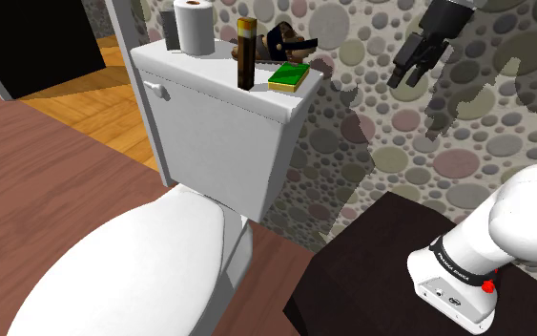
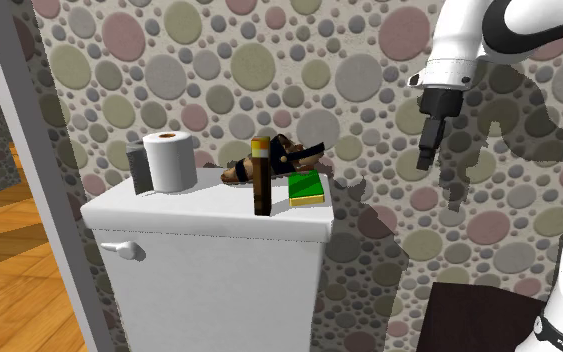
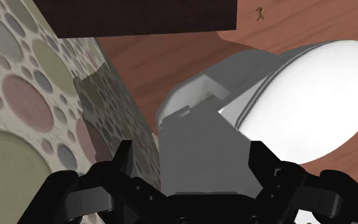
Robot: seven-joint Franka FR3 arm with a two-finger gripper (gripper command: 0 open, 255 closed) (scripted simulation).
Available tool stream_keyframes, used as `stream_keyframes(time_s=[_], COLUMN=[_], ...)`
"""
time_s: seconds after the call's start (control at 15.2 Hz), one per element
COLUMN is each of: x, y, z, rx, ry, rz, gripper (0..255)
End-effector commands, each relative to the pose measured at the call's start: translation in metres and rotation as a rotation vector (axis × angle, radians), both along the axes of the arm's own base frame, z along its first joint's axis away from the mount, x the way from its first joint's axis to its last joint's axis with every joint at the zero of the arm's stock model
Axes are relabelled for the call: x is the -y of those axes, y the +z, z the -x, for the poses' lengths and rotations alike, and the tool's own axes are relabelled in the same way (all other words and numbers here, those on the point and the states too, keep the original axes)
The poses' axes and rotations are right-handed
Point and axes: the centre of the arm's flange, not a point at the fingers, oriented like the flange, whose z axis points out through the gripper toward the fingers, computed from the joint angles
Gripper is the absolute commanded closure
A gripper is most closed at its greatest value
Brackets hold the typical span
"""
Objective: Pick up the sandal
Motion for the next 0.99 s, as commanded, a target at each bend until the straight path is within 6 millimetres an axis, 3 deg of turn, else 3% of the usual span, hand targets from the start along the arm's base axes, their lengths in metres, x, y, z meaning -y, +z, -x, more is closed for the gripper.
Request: stream_keyframes(time_s=[0.0, 0.92], x=[0.000, -0.079], y=[0.000, 0.031], z=[0.000, -0.174], rx=[0.000, -0.019], ry=[0.000, 0.127], rz=[0.000, 0.064], gripper=[0, 0])
